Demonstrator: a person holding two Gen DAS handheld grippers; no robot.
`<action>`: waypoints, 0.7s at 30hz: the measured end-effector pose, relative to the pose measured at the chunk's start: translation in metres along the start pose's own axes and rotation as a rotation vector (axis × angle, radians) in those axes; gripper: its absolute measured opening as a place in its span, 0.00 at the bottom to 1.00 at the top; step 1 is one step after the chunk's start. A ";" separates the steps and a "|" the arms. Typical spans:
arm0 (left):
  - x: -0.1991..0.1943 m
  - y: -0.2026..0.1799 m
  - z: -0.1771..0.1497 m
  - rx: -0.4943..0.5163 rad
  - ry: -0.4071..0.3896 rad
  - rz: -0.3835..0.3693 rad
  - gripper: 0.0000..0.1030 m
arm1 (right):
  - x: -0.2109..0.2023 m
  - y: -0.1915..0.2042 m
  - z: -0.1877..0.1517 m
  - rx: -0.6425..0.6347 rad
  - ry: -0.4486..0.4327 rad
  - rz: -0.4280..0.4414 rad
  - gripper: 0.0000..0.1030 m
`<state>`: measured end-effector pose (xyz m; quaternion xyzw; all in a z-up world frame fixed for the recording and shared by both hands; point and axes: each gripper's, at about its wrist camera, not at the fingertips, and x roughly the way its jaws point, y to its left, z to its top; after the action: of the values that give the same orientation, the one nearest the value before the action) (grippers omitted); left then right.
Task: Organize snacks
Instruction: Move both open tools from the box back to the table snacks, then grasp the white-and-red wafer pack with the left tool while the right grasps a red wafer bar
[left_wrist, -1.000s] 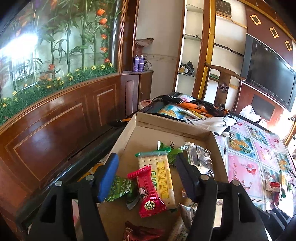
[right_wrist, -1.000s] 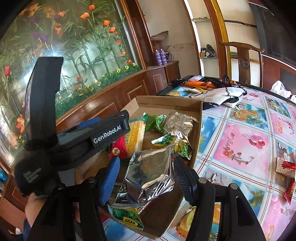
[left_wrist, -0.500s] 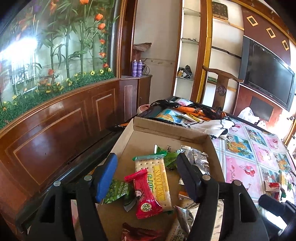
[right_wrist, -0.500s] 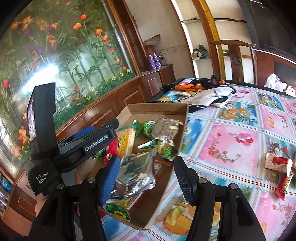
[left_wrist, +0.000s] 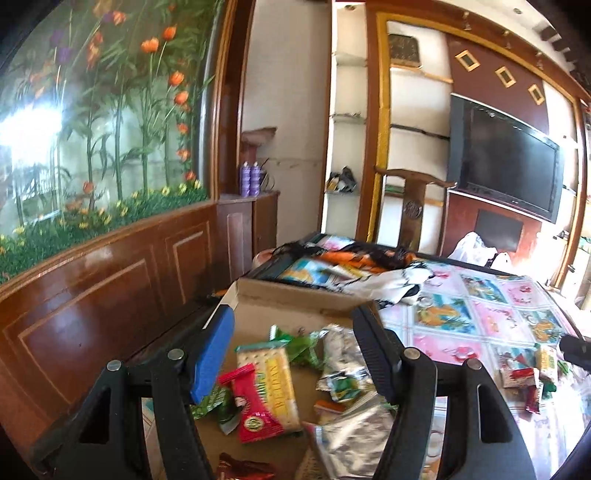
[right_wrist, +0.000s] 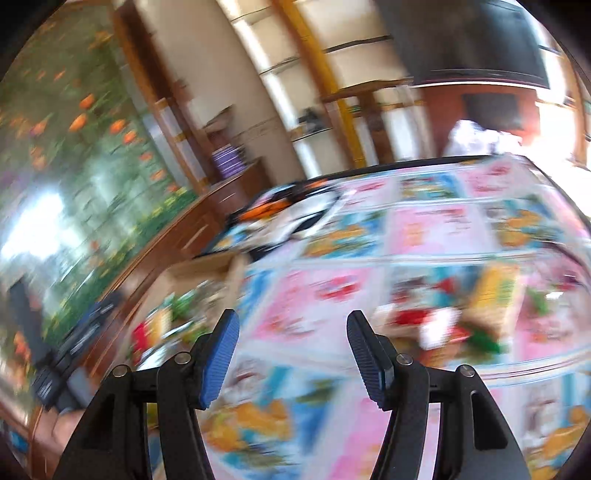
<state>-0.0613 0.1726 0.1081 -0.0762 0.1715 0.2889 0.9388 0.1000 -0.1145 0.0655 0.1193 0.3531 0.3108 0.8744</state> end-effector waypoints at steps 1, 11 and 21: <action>-0.004 -0.005 0.001 0.007 0.001 -0.011 0.64 | -0.003 -0.015 0.004 0.040 -0.001 -0.022 0.63; -0.011 -0.140 -0.003 0.202 0.251 -0.447 0.68 | -0.021 -0.119 0.023 0.330 0.016 -0.174 0.63; 0.101 -0.273 -0.028 0.247 0.620 -0.594 0.28 | -0.027 -0.129 0.025 0.390 0.006 -0.145 0.63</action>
<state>0.1642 -0.0058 0.0570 -0.0927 0.4487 -0.0526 0.8873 0.1614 -0.2314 0.0427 0.2596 0.4167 0.1734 0.8538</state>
